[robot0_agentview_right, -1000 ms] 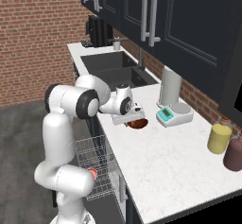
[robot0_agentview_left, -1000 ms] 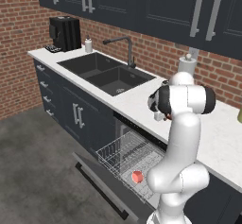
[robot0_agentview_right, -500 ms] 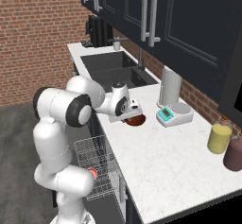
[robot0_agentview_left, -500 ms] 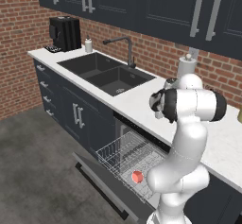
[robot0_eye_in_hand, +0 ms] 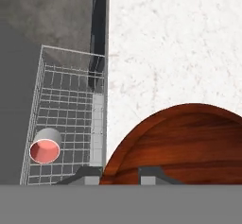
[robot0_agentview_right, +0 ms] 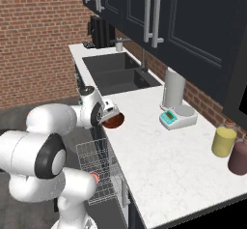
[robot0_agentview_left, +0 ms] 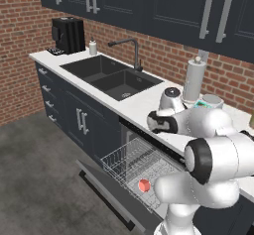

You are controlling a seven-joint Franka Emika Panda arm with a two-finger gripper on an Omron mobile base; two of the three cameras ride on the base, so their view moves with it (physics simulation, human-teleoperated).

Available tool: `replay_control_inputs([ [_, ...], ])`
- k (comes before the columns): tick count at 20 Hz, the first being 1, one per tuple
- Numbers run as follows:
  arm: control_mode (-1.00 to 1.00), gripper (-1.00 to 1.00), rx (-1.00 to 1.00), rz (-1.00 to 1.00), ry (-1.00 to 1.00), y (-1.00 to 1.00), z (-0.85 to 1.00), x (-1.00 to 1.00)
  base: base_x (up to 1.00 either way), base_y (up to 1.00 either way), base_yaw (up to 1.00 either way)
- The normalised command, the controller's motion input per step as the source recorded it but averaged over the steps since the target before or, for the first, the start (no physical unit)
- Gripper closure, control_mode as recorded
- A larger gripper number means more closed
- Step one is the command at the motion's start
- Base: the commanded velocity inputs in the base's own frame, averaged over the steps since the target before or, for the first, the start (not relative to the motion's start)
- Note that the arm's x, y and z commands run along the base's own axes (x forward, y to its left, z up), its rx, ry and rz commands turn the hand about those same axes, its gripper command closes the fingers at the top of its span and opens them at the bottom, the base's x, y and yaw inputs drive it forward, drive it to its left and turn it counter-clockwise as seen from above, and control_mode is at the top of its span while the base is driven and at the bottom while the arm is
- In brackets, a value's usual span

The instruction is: Pick up the cup and bowl from the counter, place them in the dishwasher, and close the dishwasher door.

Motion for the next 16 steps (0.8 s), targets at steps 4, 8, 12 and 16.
replay_control_inputs([
  [4,-1.00,1.00,0.00,0.09,0.24,1.00,1.00,-0.47,0.00,0.00,0.00],
  [8,-1.00,1.00,0.00,0.08,0.33,1.00,0.99,-0.48,0.00,0.00,0.00],
  [12,-1.00,1.00,0.09,0.04,0.17,0.70,0.25,-0.41,0.00,0.00,0.00],
  [16,-1.00,1.00,0.20,0.04,0.11,0.54,-0.58,-0.24,0.00,0.00,0.00],
])
